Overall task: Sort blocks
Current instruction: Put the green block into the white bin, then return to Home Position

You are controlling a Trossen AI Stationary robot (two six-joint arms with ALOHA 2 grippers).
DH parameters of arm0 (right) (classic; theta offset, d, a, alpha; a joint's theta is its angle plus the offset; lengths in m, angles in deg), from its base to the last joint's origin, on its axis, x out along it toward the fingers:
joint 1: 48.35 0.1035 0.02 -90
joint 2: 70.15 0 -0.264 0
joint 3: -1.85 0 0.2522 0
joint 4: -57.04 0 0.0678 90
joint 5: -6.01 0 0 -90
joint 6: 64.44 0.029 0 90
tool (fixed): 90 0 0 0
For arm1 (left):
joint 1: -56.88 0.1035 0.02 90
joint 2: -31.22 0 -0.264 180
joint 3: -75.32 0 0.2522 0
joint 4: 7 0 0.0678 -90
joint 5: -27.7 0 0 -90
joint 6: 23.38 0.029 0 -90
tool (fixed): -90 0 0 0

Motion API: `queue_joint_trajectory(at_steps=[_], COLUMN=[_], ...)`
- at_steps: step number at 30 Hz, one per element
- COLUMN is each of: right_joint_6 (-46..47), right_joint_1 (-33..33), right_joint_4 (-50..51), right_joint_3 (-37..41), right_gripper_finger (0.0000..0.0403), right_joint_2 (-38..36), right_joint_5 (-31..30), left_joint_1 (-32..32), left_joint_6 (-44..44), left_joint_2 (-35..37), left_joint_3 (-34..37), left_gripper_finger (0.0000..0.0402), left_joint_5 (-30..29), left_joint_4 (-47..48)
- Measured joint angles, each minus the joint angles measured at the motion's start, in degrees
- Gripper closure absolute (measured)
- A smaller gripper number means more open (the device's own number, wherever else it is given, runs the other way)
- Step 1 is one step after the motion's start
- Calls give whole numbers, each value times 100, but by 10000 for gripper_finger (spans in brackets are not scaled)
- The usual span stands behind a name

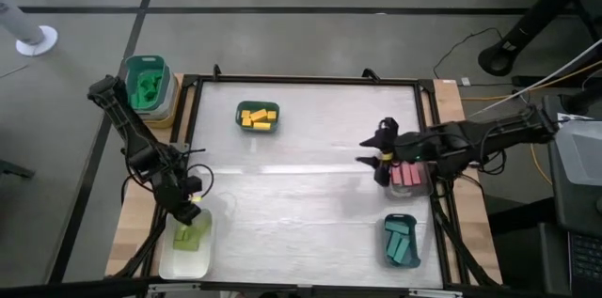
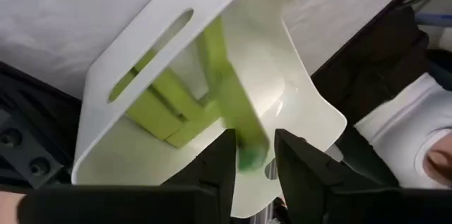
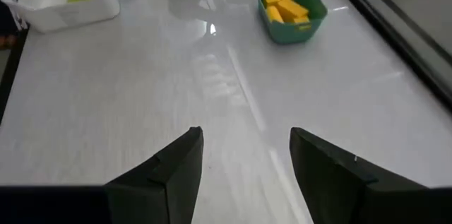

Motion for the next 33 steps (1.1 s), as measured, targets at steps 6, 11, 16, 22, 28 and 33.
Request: queue_joint_trajectory(at_steps=[6, 11, 16, 22, 28, 33], right_joint_6=[401, 460, 442, 375, 373, 371], right_joint_1=[0, 0, 0, 0, 0, 0], right_joint_4=[-948, -1596, -1751, -1796, -2120, -2081], right_joint_3=[1345, 2097, 2378, 2629, 3239, 3728], right_gripper_finger=[194, 194, 194, 194, 194, 194], right_joint_2=[-719, -1054, -1438, -1996, -2526, -2946], right_joint_5=[39, 316, 401, 322, 96, 103], left_joint_1=[5, 10, 66, 407, 888, 1371], left_joint_6=[349, 1182, 2612, 4956, 6600, 6678], left_joint_2=[3, 147, 359, 428, 397, 192], left_joint_3=[0, 0, 0, -2, -2, -2], left_gripper_finger=[314, 318, 316, 316, 316, 315], left_joint_5=[-20, -879, -2426, -4700, -6483, -7257], left_joint_4=[-104, -550, -1179, -1562, -1584, -1584])
